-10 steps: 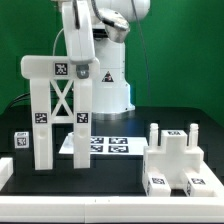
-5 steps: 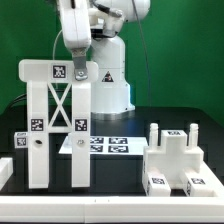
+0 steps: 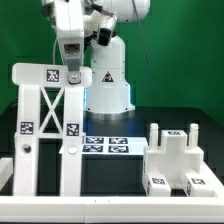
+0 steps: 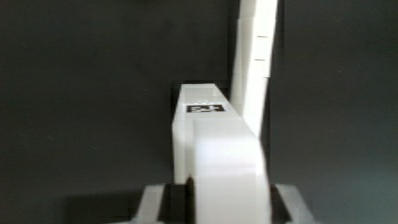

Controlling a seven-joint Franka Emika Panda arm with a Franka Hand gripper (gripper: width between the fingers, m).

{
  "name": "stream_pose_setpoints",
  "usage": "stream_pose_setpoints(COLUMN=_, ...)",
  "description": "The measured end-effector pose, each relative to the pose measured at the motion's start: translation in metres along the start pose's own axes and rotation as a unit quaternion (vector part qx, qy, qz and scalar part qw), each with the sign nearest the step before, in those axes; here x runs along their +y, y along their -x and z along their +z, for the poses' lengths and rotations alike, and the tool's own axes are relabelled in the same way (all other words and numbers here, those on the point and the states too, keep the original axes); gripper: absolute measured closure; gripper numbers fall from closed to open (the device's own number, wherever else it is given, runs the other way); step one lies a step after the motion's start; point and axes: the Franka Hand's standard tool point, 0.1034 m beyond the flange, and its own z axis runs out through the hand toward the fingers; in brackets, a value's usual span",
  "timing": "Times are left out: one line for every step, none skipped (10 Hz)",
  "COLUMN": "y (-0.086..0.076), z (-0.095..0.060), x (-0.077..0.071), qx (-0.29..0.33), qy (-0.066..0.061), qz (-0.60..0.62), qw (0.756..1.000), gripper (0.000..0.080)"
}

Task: Assemble chair

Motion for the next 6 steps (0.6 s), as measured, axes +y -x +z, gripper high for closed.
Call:
stream_pose_setpoints(y=0.004, z=-0.009, x=-0.006, qx=0.000, qy=-0.022, qz=0.002, qw=1.000, gripper=0.0683)
stream_pose_setpoints(y=0.008, z=-0.019, x=-0.013, qx=-0.001, qy=-0.038, qz=-0.001, qw=0.999, gripper=0.0683)
stream_pose_setpoints(y=0.012, z=-0.030, x=-0.014, qx=-0.003, qy=-0.050, qz=0.000, qw=0.999, gripper=0.0683)
stream_pose_setpoints(y=0.013, z=-0.029, x=-0.007, qx=-0.005, qy=-0.044, qz=0.000, qw=0.999, gripper=0.0683)
stream_pose_setpoints(y=0.014, z=-0.025, x=-0.001, qx=-0.006, qy=-0.039, qz=0.001, qw=0.999, gripper=0.0683)
stream_pose_setpoints(y=0.016, z=-0.025, x=0.001, qx=-0.007, qy=-0.037, qz=-0.001, qw=0.999, gripper=0.0683)
